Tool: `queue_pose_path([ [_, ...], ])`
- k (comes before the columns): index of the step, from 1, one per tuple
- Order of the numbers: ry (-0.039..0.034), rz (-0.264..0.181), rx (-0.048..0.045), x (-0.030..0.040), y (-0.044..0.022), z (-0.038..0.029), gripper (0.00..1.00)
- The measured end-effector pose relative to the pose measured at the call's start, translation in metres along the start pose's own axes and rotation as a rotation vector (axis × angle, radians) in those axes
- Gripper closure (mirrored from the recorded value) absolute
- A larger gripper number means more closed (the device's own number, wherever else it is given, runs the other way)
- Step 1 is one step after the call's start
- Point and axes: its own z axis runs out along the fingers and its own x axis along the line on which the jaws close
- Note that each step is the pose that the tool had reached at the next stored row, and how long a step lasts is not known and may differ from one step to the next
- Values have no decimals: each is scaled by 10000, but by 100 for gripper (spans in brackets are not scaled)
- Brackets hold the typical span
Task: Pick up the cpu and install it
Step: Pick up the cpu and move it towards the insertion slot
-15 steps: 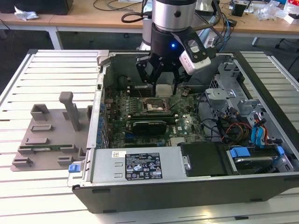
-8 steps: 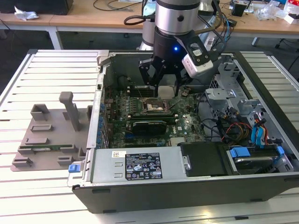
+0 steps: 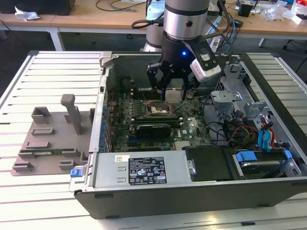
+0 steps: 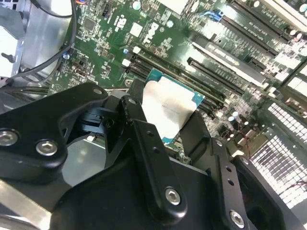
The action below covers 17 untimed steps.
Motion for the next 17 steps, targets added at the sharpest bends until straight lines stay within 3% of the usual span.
queue_pose_path([
  [2,0,-1,1,-8,32,12,45],
  [5,0,-1,0,-11,176,49,45],
  [10,-1,-1,0,-9,338,85,45],
  [13,0,-1,0,-8,387,106,45],
  [17,0,-2,0,-8,396,122,45],
])
